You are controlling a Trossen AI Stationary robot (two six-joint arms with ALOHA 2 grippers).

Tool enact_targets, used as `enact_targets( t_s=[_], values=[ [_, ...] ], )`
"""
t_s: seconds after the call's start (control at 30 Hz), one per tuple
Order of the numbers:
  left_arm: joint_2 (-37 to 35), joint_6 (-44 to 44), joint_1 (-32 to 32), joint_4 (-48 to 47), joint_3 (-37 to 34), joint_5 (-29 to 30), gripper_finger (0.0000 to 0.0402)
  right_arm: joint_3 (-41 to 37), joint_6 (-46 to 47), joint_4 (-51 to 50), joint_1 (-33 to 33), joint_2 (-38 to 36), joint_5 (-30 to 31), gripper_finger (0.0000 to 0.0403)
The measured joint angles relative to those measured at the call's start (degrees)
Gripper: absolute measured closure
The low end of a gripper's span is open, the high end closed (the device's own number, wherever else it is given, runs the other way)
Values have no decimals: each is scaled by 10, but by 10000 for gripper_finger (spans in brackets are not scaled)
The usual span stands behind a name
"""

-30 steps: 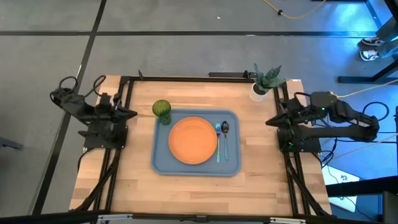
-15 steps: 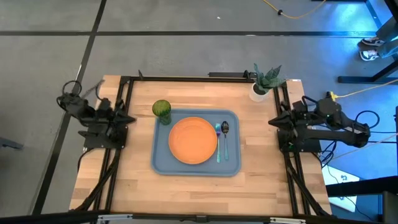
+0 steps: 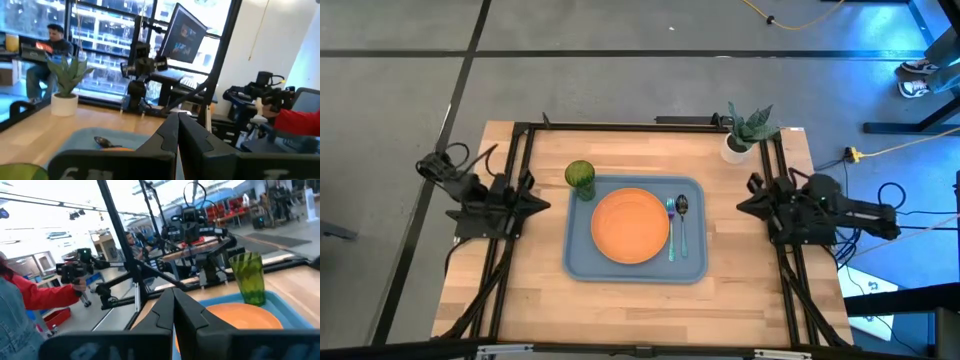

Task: Pick and place plate/cup/fork/spoon on tray
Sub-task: Return to Home Position

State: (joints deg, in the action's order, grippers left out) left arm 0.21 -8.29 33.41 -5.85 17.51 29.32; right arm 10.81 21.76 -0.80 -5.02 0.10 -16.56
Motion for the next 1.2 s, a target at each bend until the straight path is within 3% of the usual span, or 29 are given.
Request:
enact_targets(
  t_s=[0.3,0.6,0.9,1.0,1.2],
  values=[
    [0,24,0,84,-42,-33,401,-102,-27,175,0,0,-23,396],
    [0,27,0,151,-105,-48,402,-104,-76,152,0,1,-63,396],
    [0,-6,0,149,-170,-44,402,-104,-72,65,0,1,-101,396],
    [0,-35,0,100,-171,-32,402,-104,-74,54,0,1,-101,396],
    [0,-18,0,98,-170,-31,401,-104,-126,54,0,1,-96,396]
  ],
)
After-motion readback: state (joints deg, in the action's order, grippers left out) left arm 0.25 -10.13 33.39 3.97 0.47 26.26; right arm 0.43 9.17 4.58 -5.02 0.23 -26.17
